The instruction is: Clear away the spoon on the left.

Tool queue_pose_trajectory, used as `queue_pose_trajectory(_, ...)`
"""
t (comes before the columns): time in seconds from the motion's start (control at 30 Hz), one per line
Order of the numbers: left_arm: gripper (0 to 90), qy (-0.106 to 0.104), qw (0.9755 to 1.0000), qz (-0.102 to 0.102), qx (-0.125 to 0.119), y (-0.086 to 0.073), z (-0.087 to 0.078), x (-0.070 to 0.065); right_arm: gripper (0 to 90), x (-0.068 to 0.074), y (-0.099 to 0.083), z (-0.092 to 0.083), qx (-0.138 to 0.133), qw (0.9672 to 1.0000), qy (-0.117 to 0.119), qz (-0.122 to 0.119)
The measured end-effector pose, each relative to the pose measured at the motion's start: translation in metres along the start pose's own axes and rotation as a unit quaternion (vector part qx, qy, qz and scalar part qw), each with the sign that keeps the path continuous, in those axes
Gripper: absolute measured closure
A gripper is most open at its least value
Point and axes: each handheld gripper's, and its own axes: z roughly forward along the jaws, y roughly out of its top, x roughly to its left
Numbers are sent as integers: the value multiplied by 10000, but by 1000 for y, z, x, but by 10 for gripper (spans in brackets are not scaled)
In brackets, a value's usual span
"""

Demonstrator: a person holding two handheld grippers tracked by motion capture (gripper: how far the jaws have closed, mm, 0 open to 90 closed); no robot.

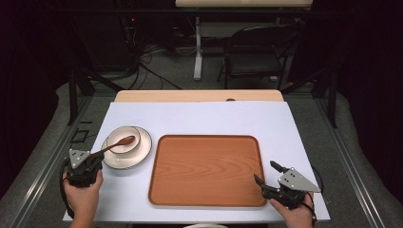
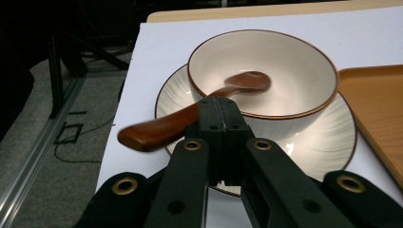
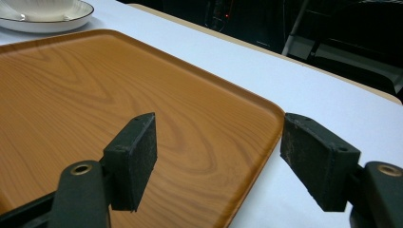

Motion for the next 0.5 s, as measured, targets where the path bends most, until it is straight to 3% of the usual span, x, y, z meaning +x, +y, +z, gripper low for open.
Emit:
queue_pose_trajectory(0.1, 900, 62, 10000, 25, 25, 3, 3, 1, 278, 0, 0, 0, -9, 10000, 0, -1)
queue_pose_trajectory(0.2, 900, 193, 9995, 230, 93, 10, 9, 5, 279, 0, 0, 0, 1, 10000, 7, -2)
queue_pose_trajectory(0.5, 900, 404, 9989, 222, 132, 20, 25, 15, 279, 1, 0, 1, 14, 10000, 17, -17)
